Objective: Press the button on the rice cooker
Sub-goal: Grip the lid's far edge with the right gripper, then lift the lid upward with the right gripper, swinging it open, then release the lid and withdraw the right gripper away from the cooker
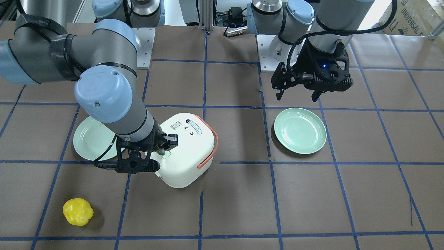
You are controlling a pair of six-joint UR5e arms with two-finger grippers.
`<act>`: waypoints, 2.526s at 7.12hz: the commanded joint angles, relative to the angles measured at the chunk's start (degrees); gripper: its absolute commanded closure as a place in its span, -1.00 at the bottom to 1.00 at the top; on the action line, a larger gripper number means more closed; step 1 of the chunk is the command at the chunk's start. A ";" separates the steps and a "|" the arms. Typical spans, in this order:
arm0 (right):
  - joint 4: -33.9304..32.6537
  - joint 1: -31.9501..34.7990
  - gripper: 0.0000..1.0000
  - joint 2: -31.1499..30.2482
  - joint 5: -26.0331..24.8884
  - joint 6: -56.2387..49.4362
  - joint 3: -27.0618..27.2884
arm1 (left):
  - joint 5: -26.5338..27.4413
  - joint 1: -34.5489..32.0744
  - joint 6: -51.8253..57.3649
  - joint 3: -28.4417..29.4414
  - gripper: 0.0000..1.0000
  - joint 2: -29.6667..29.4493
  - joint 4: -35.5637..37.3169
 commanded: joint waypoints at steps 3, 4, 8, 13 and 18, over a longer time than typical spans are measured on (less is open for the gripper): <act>0.00 0.00 0.80 0.10 0.00 0.09 0.17 | 0.00 0.00 0.00 0.00 -1.00 0.00 0.00; 0.00 0.00 0.79 0.27 0.00 0.17 -0.01 | 0.00 0.00 0.00 0.00 -1.00 0.00 0.00; 11.32 -0.09 -0.20 -5.95 -0.35 0.09 -9.56 | 0.00 0.00 0.00 0.00 -1.00 -0.08 0.00; 12.66 -4.21 -0.82 -8.24 -2.37 -5.24 -10.74 | 0.00 0.00 0.00 0.00 -1.00 0.00 0.00; 15.92 -8.35 -0.81 -14.13 -3.35 -11.95 -2.94 | 0.00 0.00 0.00 0.00 -1.00 0.00 0.00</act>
